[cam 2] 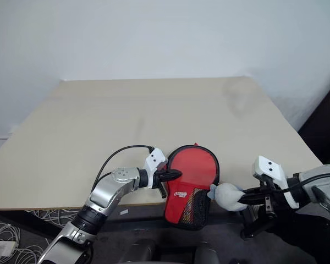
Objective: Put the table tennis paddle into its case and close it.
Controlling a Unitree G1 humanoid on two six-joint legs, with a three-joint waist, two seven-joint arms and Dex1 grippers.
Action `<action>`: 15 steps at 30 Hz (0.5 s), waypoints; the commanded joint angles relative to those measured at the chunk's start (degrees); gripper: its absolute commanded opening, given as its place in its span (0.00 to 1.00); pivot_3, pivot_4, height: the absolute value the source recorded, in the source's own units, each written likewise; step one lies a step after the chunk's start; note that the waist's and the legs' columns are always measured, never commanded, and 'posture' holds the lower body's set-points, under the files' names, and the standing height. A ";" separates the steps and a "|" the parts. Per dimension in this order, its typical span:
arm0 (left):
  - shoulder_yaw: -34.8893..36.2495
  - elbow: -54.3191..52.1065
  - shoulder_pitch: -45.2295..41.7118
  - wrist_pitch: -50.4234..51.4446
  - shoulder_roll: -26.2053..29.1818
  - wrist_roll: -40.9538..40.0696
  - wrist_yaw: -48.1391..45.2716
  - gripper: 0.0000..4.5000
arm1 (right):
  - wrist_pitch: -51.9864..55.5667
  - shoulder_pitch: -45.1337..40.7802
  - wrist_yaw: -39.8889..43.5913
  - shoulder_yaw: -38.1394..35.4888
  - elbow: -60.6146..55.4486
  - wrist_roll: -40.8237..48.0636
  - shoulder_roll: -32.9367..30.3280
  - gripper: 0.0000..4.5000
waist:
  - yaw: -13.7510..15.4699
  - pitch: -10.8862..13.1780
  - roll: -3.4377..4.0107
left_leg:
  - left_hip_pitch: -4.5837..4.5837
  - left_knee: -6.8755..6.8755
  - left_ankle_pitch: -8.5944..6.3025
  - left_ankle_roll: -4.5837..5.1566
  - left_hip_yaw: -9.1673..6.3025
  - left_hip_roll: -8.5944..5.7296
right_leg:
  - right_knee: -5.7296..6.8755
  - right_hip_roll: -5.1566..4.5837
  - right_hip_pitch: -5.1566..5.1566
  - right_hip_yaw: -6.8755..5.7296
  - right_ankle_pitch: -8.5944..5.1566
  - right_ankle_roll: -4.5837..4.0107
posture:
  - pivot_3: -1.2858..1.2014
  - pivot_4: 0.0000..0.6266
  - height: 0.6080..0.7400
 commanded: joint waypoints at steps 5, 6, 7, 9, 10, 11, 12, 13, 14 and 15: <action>-1.01 -0.02 -2.46 0.94 2.15 0.82 -4.09 0.00 | -0.38 -5.65 -4.33 3.03 6.03 -4.86 2.70 0.00 | -0.01 0.04 -0.07 | -0.05 -0.01 -0.01 0.00 0.02 -0.01 | 0.00 0.00 -0.06 0.01 0.00 0.00 | 0.52 0.00 0.68; -0.50 -0.42 -3.36 1.10 2.44 0.52 -4.59 0.00 | -0.90 -6.00 -4.53 3.20 7.07 -5.39 2.91 0.00 | -0.02 0.04 -0.06 | -0.05 -0.01 -0.01 0.00 0.01 0.00 | 0.00 0.01 -0.06 0.01 0.00 0.00 | 0.52 0.00 0.68; -0.01 -0.60 -4.45 1.10 2.64 0.33 -5.06 0.00 | -1.29 -6.36 -4.69 3.26 8.12 -5.87 3.11 0.00 | -0.02 0.04 -0.07 | -0.05 -0.01 -0.01 0.00 0.02 0.00 | 0.01 0.01 -0.06 0.02 0.00 0.00 | 0.52 0.00 0.68; 0.51 -0.75 -5.95 1.13 2.79 0.12 -5.75 0.00 | -1.92 -6.64 -4.44 3.17 9.37 -6.34 3.20 0.00 | 0.02 0.06 -0.08 | -0.06 0.00 0.00 0.00 0.01 -0.01 | 0.01 0.01 -0.06 0.00 0.00 0.00 | 0.52 0.00 0.68; 0.67 -0.74 -6.85 1.20 2.70 -0.11 -6.19 0.00 | -2.19 -6.77 -4.21 3.05 9.90 -6.45 3.12 0.00 | 0.03 0.06 -0.09 | -0.08 0.01 0.00 0.00 0.01 -0.01 | 0.02 0.01 -0.07 0.01 0.00 0.00 | 0.52 0.00 0.68; 0.75 -0.72 -7.68 1.17 2.56 -0.34 -6.64 0.00 | -2.53 -6.89 -4.13 2.90 10.53 -6.61 3.04 0.00 | 0.03 0.06 -0.10 | -0.09 0.02 0.00 0.00 0.01 -0.01 | 0.02 0.00 -0.07 0.01 0.01 0.00 | 0.52 0.00 0.68; 0.77 -0.64 -8.46 1.01 2.37 -0.55 -7.15 0.00 | -2.84 -7.09 -4.30 2.78 11.21 -6.83 3.04 0.00 | 0.03 0.07 -0.10 | -0.09 0.03 0.00 0.00 0.02 -0.01 | 0.02 0.00 -0.06 0.01 0.01 0.00 | 0.52 0.00 0.68; 0.77 -0.30 -9.17 0.80 2.09 -0.75 -7.67 0.00 | -2.99 -7.40 -4.46 2.78 11.82 -7.01 3.11 0.00 | 0.03 0.07 -0.10 | -0.09 0.03 0.00 0.01 0.01 -0.01 | 0.02 0.00 -0.06 0.01 0.01 0.01 | 0.52 0.00 0.68; 0.76 0.20 -9.78 0.44 1.74 -0.75 -7.98 0.00 | -3.10 -7.58 -4.50 2.80 12.14 -7.08 3.16 0.00 | 0.02 0.07 -0.10 | -0.10 0.04 0.00 0.01 0.02 -0.02 | 0.01 0.00 -0.06 0.01 0.01 0.01 | 0.52 0.00 0.68; 0.77 0.58 -10.15 0.20 1.50 -0.71 -8.18 0.00 | -3.18 -7.71 -4.47 2.84 12.32 -7.12 3.21 0.00 | 0.02 0.07 -0.10 | -0.09 0.04 0.00 0.01 0.02 -0.02 | 0.02 0.00 -0.06 0.01 0.02 0.02 | 0.52 0.00 0.68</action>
